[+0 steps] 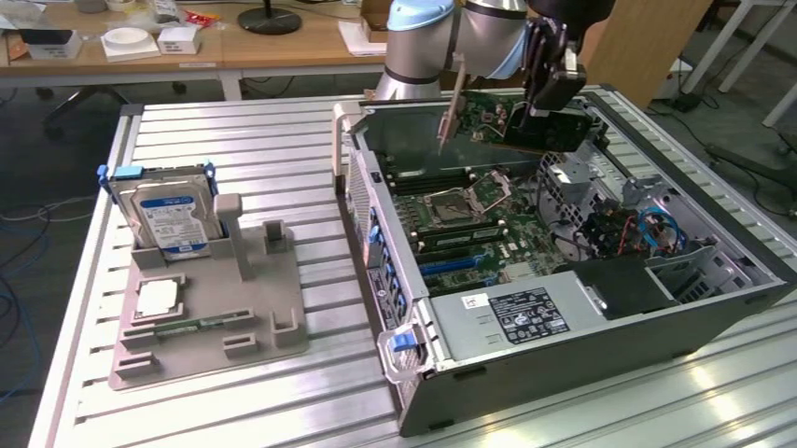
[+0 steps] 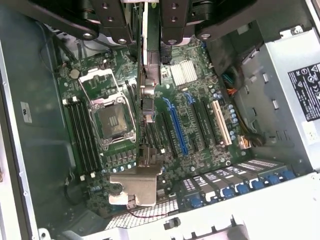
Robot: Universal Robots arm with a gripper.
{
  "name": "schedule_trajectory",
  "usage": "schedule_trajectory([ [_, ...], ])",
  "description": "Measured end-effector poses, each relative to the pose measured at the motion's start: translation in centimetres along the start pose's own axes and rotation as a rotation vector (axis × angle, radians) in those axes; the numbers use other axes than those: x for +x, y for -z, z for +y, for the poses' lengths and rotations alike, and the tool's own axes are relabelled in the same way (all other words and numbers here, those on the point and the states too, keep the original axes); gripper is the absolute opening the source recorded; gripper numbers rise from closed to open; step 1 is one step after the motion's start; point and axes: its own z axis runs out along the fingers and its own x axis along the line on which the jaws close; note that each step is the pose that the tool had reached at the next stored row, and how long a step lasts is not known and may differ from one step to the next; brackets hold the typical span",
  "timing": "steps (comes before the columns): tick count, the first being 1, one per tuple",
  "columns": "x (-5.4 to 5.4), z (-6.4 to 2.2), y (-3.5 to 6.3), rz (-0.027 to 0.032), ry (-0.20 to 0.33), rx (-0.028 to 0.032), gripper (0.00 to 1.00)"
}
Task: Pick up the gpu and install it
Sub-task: 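Insert the gpu into the slot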
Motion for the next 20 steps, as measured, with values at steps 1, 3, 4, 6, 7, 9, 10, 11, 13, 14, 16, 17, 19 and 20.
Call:
schedule_trajectory([
  [1, 0.0, 0.0, 0.0, -0.0005, 0.009, -0.0002, 0.26],
  [3, 0.0, 0.0, -0.01, -0.0013, 0.024, -0.0005, 0.26],
  [4, 0.0, 0.0, -0.01, -0.0017, 0.031, -0.0006, 0.26],
  [6, 0.0, 0.0, -0.02, -0.0025, 0.047, -0.0009, 0.26],
  [7, 0.0, 0.0, -0.02, -0.0029, 0.055, -0.0011, 0.26],
  [9, 0.0, 0.0, -0.04, -0.0038, 0.071, -0.0014, 0.26],
  [10, 0.0, 0.0, -0.04, -0.0042, 0.079, -0.0015, 0.26],
  [11, 0.0, 0.0, -0.05, -0.0046, 0.087, -0.0017, 0.26],
  [13, 0.0, 0.0, -0.05, -0.0055, 0.103, -0.002, 0.26],
  [14, 0.0, 0.0, -0.06, -0.0059, 0.111, -0.0021, 0.26],
  [16, 0.0, 0.0, -0.06, -0.0067, 0.126, -0.0025, 0.26],
  [17, 0.0, 0.0, -0.07, -0.0071, 0.134, -0.0026, 0.26],
  [19, 0.0, 0.0, -0.08, -0.008, 0.15, -0.0029, 0.26],
  [20, 0.0, 0.0, -0.08, -0.0084, 0.159, -0.0031, 0.26],
])
